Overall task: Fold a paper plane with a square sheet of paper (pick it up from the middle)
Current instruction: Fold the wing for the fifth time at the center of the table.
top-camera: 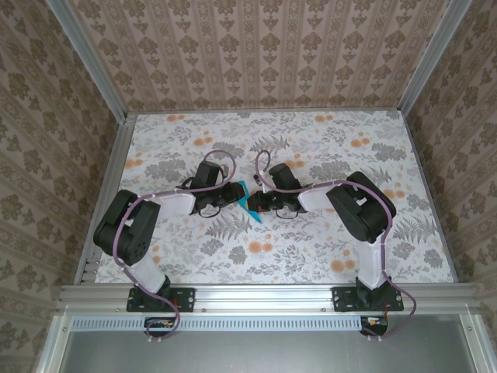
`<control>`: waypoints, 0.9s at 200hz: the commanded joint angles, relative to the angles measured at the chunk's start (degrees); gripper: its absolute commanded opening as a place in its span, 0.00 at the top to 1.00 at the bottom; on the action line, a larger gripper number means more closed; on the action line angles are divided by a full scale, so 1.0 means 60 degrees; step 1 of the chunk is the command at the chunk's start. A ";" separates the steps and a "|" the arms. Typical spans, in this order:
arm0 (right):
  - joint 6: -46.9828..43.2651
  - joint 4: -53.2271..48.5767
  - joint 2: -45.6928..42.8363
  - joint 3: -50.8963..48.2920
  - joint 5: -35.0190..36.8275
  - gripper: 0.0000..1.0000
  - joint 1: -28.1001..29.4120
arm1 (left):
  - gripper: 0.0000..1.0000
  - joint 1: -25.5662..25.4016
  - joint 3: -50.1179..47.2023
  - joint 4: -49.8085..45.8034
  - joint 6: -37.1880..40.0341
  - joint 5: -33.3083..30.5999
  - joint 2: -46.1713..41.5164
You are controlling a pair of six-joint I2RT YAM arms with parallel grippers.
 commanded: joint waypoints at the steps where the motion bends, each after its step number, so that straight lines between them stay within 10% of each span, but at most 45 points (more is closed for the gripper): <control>1: -0.0379 -0.0634 0.0296 0.0290 -0.0291 0.96 0.0053 | 0.65 0.0046 -0.0144 0.0484 -0.0130 0.0252 -0.0371; 180: -0.0485 -0.1116 0.0391 0.0520 -0.0348 0.92 -0.0057 | 0.72 0.0144 0.0102 -0.0036 -0.0284 -0.0244 0.0478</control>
